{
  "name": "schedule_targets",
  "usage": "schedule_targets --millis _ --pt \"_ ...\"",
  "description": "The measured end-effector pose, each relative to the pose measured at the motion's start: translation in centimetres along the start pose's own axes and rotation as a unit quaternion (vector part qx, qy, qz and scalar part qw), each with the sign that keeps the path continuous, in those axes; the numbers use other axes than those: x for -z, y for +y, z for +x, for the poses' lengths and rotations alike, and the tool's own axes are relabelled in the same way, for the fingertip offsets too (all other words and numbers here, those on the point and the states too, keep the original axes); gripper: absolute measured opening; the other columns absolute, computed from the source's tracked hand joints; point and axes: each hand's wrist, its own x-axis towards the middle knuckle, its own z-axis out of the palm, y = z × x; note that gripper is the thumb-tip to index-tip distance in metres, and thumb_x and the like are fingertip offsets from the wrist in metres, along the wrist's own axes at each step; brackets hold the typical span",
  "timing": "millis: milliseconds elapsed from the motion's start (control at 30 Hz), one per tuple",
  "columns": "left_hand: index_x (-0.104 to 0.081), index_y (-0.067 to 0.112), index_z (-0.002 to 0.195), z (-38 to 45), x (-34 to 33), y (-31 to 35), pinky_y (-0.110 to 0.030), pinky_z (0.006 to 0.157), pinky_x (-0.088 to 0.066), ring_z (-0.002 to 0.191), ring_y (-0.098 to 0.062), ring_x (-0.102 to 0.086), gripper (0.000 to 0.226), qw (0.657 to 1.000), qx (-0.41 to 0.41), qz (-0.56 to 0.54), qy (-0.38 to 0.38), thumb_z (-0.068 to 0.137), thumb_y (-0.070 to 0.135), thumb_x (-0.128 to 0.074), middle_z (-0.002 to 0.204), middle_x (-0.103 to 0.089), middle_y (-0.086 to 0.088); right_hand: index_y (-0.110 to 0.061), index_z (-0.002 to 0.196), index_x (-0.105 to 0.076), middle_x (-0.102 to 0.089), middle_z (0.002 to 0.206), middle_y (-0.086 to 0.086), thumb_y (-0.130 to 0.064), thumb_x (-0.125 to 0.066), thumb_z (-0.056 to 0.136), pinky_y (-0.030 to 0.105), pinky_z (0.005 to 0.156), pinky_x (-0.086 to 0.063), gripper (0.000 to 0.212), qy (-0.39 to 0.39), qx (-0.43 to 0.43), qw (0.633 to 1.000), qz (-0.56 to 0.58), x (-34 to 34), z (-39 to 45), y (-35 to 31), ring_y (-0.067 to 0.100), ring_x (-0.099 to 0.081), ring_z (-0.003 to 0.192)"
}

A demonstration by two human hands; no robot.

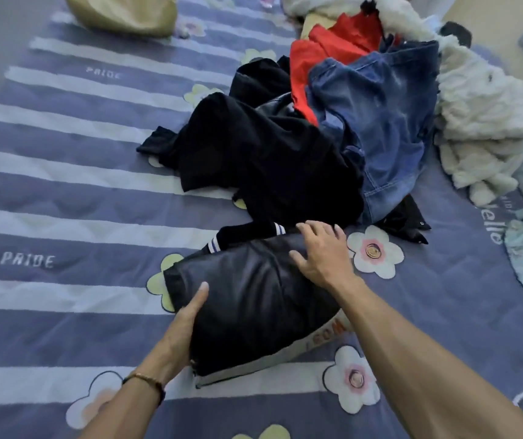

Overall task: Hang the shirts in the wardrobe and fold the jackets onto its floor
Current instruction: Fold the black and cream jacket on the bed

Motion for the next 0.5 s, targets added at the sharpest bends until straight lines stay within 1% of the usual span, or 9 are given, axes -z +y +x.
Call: schedule_targets --millis 33,67,100,167,200,233,300,400,500 --pt "-0.063 0.017 0.124 0.5 -0.1 0.1 -0.043 0.1 -0.048 0.106 -0.025 -0.068 0.073 0.999 -0.005 0.022 0.04 0.068 0.059 -0.08 0.115 -0.072 -0.004 -0.016 0.139 -0.047 -0.051 0.138 0.005 -0.049 -0.062 0.086 0.048 0.111 -0.031 0.064 0.042 -0.052 0.997 0.028 -0.9 -0.6 1.4 0.026 -0.045 0.131" --pt "-0.061 0.01 0.126 1.4 -0.3 0.0 -0.041 0.096 -0.05 0.102 -0.027 -0.068 0.075 0.995 -0.017 0.052 0.089 0.066 0.047 -0.087 0.112 -0.071 -0.007 -0.014 0.137 -0.049 -0.054 0.135 0.006 -0.052 -0.064 0.084 0.047 0.107 -0.036 0.067 0.045 -0.115 0.989 0.086 -1.6 -0.9 3.1 0.027 -0.048 0.127" --pt "-0.058 0.004 0.126 2.0 -0.4 -0.1 -0.038 0.093 -0.05 0.099 -0.028 -0.067 0.068 0.986 -0.026 0.084 0.144 0.073 0.035 -0.086 0.11 -0.07 -0.008 -0.015 0.132 -0.052 -0.058 0.131 0.005 -0.056 -0.066 0.082 0.045 0.104 -0.041 0.067 0.005 -0.182 0.966 0.184 -1.9 -1.4 4.5 0.026 -0.053 0.122" --pt "-0.056 0.002 0.126 3.2 -0.7 -0.7 -0.037 0.093 -0.048 0.104 -0.032 -0.063 0.048 0.964 -0.04 0.136 0.224 0.089 0.027 -0.072 0.115 -0.066 -0.011 -0.019 0.115 -0.062 -0.067 0.12 0.002 -0.056 -0.073 0.079 0.038 0.097 -0.049 0.053 -0.145 -0.261 0.865 0.403 -3.1 -1.7 6.5 0.019 -0.063 0.108" --pt "-0.057 0.004 0.125 3.2 -1.1 -0.8 -0.037 0.094 -0.047 0.108 -0.033 -0.06 0.04 0.952 -0.055 0.172 0.246 0.095 0.03 -0.063 0.116 -0.064 -0.012 -0.021 0.109 -0.065 -0.07 0.114 0.0 -0.052 -0.075 0.078 0.035 0.093 -0.051 0.044 -0.187 -0.271 0.825 0.459 -3.5 -1.9 6.6 0.017 -0.065 0.102" --pt "-0.058 0.005 0.12 3.1 -1.6 -1.0 -0.037 0.091 -0.046 0.11 -0.035 -0.059 0.036 0.936 -0.081 0.216 0.267 0.099 0.035 -0.055 0.114 -0.064 -0.013 -0.022 0.105 -0.067 -0.071 0.108 -0.001 -0.049 -0.076 0.079 0.035 0.091 -0.052 0.039 -0.182 -0.256 0.827 0.465 -4.2 -1.8 6.5 0.016 -0.067 0.1" --pt "-0.06 0.002 0.113 2.8 -2.4 -1.1 -0.034 0.082 -0.041 0.107 -0.039 -0.059 0.042 0.894 -0.14 0.286 0.315 0.102 0.039 -0.043 0.107 -0.064 -0.018 -0.021 0.101 -0.07 -0.072 0.097 -0.005 -0.047 -0.074 0.082 0.033 0.085 -0.052 0.032 -0.086 -0.222 0.863 0.445 -4.8 -1.5 5.8 0.017 -0.067 0.097" --pt "-0.061 -0.002 0.114 2.5 -2.1 -1.2 -0.039 0.079 -0.044 0.101 -0.045 -0.059 0.053 0.857 -0.168 0.284 0.396 0.102 0.044 -0.037 0.106 -0.065 -0.025 -0.018 0.096 -0.067 -0.065 0.086 -0.007 -0.05 -0.059 0.092 0.029 0.077 -0.042 0.033 0.033 -0.184 0.895 0.404 -4.0 -0.4 4.2 0.017 -0.06 0.088" --pt "-0.06 0.001 0.108 3.7 -0.1 -1.8 -0.047 0.089 -0.049 0.102 -0.042 -0.059 0.057 0.868 -0.09 0.309 0.379 0.1 0.052 -0.036 0.109 -0.065 -0.023 -0.01 0.102 -0.061 -0.068 0.104 0.015 -0.064 -0.041 0.094 0.04 0.084 -0.044 0.057 -0.049 -0.218 0.919 0.325 -5.8 1.1 3.6 0.036 -0.06 0.102"
